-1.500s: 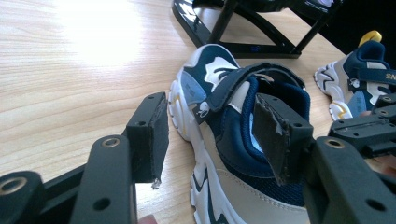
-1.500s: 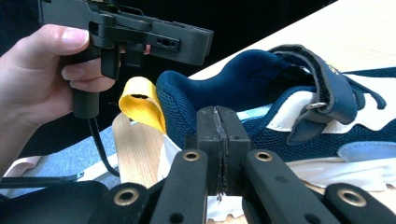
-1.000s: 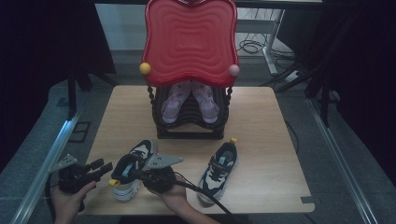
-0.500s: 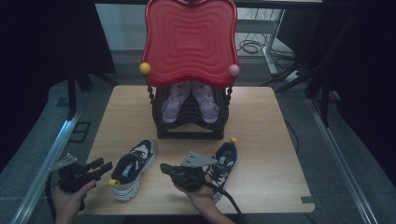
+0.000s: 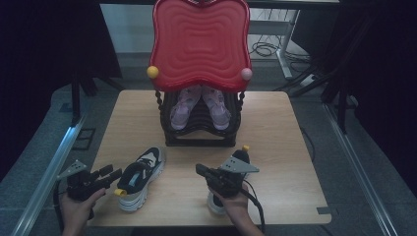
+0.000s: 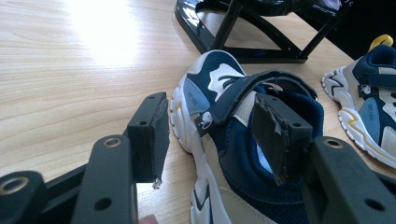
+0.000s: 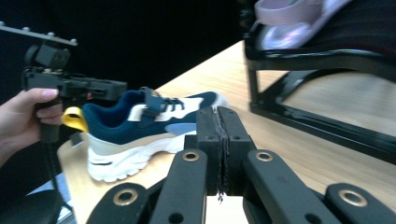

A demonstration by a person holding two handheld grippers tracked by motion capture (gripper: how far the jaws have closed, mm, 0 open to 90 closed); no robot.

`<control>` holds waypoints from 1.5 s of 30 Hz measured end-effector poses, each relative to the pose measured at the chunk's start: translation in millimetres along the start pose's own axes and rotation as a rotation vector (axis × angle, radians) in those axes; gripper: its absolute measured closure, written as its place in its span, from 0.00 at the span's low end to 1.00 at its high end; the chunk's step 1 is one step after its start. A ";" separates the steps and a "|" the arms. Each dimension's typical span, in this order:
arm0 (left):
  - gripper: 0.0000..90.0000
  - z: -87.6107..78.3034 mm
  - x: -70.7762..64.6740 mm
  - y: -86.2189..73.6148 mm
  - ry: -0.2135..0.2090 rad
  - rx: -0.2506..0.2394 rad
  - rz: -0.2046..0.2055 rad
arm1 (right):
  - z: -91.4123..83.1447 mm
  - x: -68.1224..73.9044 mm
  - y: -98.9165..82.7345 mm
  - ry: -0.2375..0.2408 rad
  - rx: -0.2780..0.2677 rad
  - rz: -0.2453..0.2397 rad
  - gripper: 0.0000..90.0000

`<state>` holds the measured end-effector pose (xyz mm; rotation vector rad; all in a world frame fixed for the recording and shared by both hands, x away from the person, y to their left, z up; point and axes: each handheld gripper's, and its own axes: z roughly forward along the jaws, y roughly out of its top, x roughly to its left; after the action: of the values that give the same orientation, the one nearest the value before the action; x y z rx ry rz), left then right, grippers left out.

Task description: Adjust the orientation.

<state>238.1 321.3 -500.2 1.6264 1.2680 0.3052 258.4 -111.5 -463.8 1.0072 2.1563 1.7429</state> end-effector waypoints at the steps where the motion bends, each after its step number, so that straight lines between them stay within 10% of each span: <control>1: 0.51 0.2 0.3 0.2 -0.004 -0.001 -0.001 | -3.0 -2.5 -0.3 -0.013 -0.004 0.003 0.99; 25: 0.51 -9.2 3.4 8.3 -0.010 -0.035 0.002 | -69.3 -51.6 -15.6 -0.222 -0.035 0.060 0.99; 45: 0.51 -11.7 2.3 8.0 -0.012 -0.037 0.005 | -77.8 -71.6 -16.4 -0.260 -0.051 0.106 0.99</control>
<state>235.5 330.0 -489.2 1.5980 1.2421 0.3195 264.0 -217.8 -475.1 1.2773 1.9216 1.5990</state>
